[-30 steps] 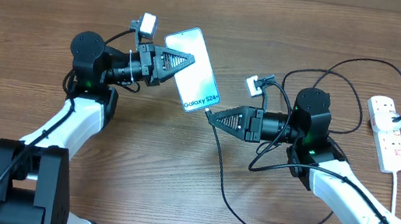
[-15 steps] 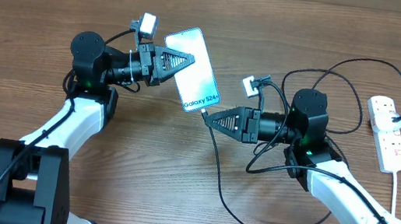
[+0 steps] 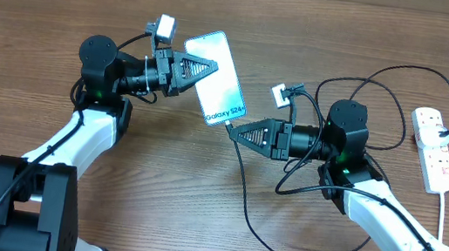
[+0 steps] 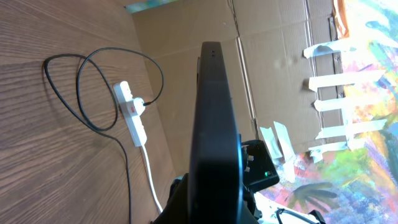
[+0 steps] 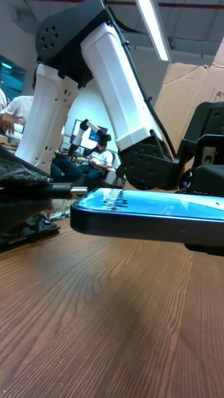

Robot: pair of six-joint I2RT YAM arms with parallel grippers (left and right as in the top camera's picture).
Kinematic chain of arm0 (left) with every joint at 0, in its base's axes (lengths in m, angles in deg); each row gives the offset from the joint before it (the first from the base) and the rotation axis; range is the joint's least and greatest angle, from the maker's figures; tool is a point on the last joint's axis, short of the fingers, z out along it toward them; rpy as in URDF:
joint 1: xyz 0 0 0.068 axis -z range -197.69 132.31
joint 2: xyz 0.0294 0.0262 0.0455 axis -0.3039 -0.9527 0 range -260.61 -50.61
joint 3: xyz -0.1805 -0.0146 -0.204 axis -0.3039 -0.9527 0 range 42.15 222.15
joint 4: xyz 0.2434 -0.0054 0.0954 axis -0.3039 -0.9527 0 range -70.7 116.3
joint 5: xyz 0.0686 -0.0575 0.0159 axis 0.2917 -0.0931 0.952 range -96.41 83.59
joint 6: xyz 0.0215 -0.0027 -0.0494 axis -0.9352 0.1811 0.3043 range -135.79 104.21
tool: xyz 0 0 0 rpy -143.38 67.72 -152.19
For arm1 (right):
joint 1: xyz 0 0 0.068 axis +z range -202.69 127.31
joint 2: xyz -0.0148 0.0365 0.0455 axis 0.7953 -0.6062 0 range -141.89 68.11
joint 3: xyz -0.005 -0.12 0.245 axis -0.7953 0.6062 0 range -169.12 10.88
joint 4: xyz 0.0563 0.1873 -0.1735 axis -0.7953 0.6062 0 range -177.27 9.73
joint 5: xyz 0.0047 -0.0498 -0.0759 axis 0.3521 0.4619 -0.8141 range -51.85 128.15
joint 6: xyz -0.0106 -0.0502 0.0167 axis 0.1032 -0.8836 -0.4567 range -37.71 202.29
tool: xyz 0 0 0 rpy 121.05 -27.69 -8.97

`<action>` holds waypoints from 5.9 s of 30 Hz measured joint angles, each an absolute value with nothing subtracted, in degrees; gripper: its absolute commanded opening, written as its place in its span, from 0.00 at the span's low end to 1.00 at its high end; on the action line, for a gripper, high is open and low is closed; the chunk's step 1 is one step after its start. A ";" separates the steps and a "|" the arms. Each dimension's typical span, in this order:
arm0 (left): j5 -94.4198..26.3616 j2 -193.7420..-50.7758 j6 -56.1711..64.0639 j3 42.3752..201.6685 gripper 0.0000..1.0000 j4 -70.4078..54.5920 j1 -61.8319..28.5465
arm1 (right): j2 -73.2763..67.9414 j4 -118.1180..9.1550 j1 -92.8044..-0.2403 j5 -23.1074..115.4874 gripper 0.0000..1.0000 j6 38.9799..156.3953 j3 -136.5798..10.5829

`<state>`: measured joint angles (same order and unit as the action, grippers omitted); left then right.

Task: Plug charger to phone and switch on socket
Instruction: 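Push the cable connector into the phone's bottom port with the right gripper, then open the right gripper and pull it back from the phone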

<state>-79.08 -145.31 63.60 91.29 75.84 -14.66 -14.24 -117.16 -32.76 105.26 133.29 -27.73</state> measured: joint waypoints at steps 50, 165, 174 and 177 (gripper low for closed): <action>-80.63 -145.31 65.66 91.29 0.04 75.57 -14.80 | -14.24 -117.59 -32.39 103.07 0.04 127.39 -27.58; -91.69 -145.61 49.79 91.66 0.04 71.64 -13.90 | -14.24 -106.16 -26.67 103.79 0.04 124.27 -27.23; -91.21 -145.61 49.79 89.89 0.04 71.51 -13.90 | -14.24 -103.08 -26.64 103.90 0.04 122.80 -27.23; -91.03 -145.61 49.79 89.85 0.04 71.53 -13.75 | -14.24 -102.84 -26.67 103.93 0.04 122.28 -27.23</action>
